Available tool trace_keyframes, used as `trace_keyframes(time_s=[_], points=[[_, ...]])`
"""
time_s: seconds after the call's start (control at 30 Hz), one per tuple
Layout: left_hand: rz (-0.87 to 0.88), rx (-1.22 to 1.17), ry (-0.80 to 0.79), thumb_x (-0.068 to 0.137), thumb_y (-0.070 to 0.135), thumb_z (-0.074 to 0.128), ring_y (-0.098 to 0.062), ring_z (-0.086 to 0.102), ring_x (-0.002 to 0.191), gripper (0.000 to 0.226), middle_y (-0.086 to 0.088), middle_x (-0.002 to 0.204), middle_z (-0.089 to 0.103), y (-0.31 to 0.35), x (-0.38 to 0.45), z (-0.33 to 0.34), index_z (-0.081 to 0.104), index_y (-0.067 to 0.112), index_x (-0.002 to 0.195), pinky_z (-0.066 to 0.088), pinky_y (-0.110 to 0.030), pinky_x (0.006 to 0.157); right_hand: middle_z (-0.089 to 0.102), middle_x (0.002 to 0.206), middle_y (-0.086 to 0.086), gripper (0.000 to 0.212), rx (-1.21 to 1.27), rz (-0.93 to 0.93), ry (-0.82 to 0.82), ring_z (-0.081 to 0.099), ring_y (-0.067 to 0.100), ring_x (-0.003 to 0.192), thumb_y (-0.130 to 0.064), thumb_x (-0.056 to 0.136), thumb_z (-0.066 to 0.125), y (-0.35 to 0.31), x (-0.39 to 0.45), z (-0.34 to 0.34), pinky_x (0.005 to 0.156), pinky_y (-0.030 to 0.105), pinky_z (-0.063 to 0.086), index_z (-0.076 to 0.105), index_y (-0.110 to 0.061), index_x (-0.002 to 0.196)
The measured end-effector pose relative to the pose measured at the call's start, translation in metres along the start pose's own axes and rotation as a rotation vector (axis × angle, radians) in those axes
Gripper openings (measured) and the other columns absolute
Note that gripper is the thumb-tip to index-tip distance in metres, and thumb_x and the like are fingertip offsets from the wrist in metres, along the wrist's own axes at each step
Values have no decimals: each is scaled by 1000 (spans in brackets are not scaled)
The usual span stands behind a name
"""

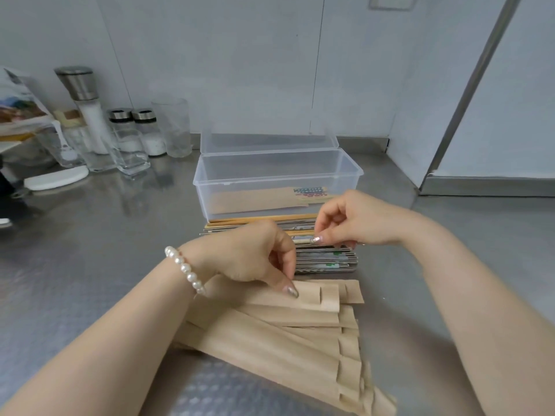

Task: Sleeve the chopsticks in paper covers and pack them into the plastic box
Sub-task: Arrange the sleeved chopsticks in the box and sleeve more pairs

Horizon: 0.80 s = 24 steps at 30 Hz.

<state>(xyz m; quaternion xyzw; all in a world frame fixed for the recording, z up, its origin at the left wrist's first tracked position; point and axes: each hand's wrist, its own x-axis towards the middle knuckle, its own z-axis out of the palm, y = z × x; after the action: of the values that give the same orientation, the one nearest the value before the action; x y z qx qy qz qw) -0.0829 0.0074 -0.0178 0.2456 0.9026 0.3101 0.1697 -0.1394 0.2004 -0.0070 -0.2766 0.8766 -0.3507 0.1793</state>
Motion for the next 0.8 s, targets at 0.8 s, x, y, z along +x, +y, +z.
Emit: trace_keyframes(time_s=[0.8], points=[[167, 234, 731, 67, 21, 76, -10, 56, 76, 26, 5, 85, 65, -16, 12, 3, 68, 19, 92, 45, -26, 70, 69, 63, 11, 13, 549, 69, 43, 64, 16, 50, 2, 85, 57, -1, 4, 10, 45, 18, 50, 65, -4, 77]])
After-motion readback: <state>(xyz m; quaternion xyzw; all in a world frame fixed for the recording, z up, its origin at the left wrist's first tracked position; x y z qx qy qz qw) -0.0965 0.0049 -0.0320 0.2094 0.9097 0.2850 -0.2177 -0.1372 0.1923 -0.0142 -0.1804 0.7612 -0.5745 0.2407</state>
